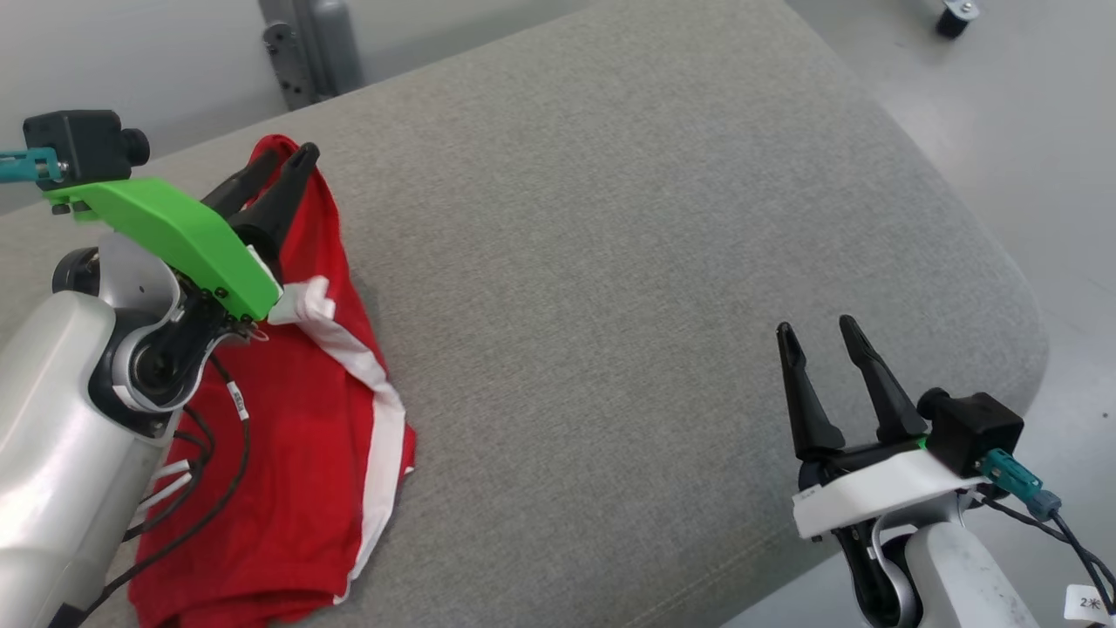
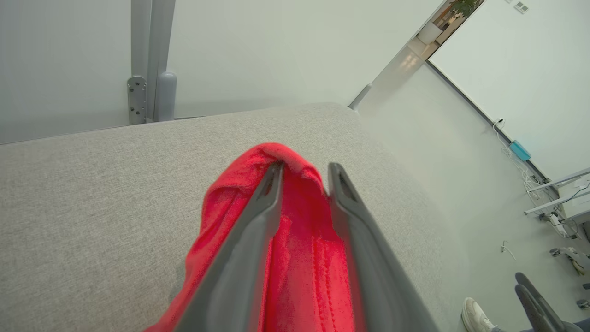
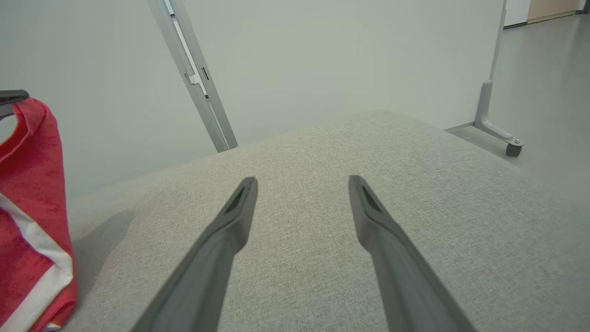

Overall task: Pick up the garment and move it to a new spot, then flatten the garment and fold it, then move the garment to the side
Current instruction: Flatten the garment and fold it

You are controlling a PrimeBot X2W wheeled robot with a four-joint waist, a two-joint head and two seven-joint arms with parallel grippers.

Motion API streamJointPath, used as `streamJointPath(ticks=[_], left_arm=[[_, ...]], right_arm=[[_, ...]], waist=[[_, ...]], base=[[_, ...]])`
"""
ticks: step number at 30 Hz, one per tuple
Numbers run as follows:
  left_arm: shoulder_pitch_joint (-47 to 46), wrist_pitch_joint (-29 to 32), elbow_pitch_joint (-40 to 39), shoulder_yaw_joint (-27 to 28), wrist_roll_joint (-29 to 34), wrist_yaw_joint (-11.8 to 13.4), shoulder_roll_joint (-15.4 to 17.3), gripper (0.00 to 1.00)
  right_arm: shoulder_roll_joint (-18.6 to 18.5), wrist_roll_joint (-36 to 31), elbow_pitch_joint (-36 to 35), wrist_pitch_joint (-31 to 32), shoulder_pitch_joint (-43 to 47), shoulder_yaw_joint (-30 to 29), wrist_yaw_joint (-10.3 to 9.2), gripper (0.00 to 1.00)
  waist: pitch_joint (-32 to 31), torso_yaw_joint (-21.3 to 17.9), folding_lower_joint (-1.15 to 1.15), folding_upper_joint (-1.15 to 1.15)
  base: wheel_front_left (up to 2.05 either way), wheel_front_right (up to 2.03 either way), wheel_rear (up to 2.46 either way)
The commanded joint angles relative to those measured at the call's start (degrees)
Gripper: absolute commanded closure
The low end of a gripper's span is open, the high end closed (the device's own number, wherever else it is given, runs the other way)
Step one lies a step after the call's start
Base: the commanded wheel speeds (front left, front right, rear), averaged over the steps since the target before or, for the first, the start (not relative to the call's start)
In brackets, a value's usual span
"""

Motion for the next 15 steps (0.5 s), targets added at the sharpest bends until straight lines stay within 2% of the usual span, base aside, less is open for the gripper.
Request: streamJointPath(ticks=[1, 5, 10, 13, 15], left_arm=[[-1.0, -1.8, 2.0, 0.1, 0.9, -0.5, -0.7, 0.0], [-0.7, -5.4, 6.0, -0.5, 3.3, -2.1, -1.7, 0.0], [4.4, -9.9, 5.0, 0.9, 2.3, -3.6, -1.3, 0.0], [8.3, -13.8, 2.8, 1.6, 3.5, -2.8, -0.2, 0.0], [11.3, -17.2, 0.7, 1.5, 5.3, -1.4, 0.6, 0.0]], right_arm=[[0.0, 0.4, 0.2, -0.1, 1.1, -0.9, 0.0, 0.0], [0.1, -0.6, 0.2, -0.1, 2.7, -3.6, 0.0, 0.0], [0.0, -2.8, -0.2, -0.1, 3.8, -6.2, 0.0, 0.0], [0.0, -4.5, -0.8, -0.1, 4.3, -7.2, 0.0, 0.0], [0.0, -5.9, -1.0, -0.1, 4.7, -7.6, 0.0, 0.0]], waist=[[4.2, -5.1, 0.0, 0.0], [3.2, -3.6, 0.0, 0.0], [0.4, -0.1, 0.0, 0.0], [-1.7, 2.7, 0.0, 0.0], [-3.2, 4.6, 0.0, 0.0]], base=[[0.0, 0.0, 0.0], [0.0, 0.0, 0.0], [0.0, 0.0, 0.0], [0.0, 0.0, 0.0], [0.0, 0.0, 0.0]])
